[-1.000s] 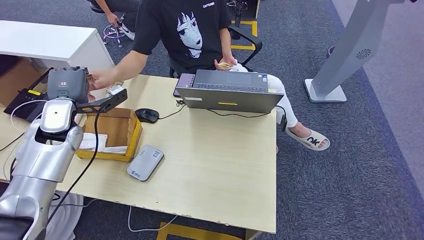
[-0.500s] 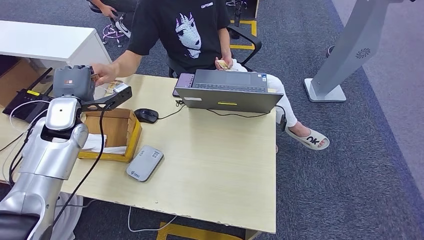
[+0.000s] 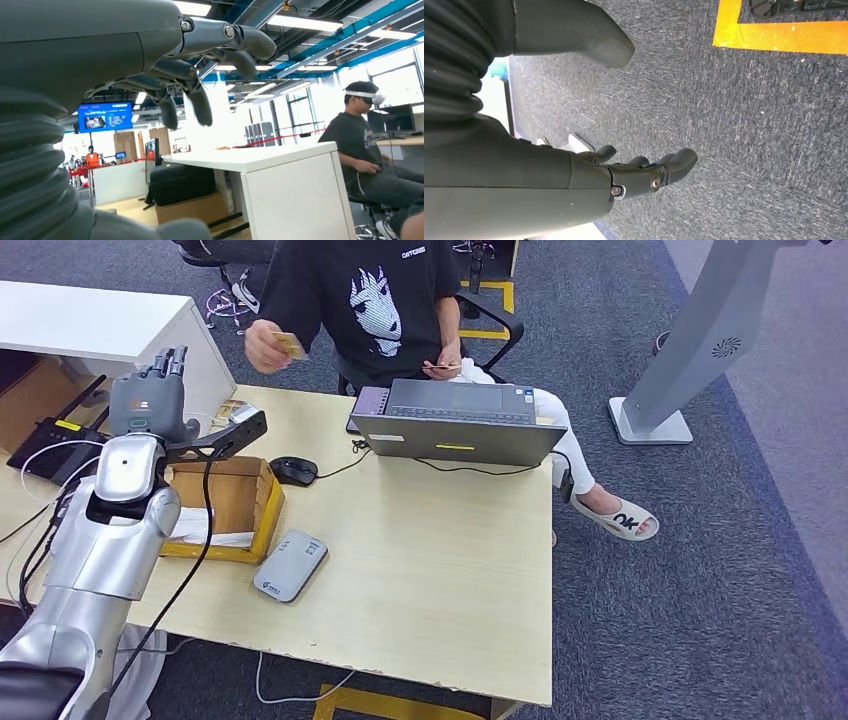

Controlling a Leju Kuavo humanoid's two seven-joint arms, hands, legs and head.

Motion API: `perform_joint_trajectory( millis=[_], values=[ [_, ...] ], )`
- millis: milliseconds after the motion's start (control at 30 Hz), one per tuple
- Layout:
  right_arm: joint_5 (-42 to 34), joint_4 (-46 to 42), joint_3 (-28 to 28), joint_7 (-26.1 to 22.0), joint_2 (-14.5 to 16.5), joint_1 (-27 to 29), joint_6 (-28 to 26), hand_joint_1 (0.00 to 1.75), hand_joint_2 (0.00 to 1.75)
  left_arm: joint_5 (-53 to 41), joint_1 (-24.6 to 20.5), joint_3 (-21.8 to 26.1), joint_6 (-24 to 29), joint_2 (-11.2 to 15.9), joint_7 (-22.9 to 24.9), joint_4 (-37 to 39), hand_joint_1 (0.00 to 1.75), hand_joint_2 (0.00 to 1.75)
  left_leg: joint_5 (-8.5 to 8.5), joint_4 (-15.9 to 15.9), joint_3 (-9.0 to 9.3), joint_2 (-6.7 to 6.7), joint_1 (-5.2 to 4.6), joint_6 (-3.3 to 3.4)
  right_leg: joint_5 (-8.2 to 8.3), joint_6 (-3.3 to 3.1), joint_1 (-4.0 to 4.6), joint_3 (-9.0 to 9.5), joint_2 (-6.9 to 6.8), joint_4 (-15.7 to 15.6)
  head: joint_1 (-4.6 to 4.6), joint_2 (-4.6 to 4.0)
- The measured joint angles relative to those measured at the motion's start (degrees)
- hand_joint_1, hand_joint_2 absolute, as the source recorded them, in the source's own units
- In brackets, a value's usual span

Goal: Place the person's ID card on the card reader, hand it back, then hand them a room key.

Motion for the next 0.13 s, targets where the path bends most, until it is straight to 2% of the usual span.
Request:
perform_joint_trajectory(
  millis=[133],
  values=[
    [-0.01, 0.00, 0.00, 0.00, 0.00, 0.00, 0.00, 0.00, 1.75, 0.34, 0.27, 0.13, 0.32, -0.01, -0.17, -0.04, 0.00, 1.75, 0.00, 0.00, 0.01, 0.00, 0.00, 0.00, 0.00, 0.00, 0.00, 0.01, 0.00, 0.00, 0.00, 0.00]
  ],
)
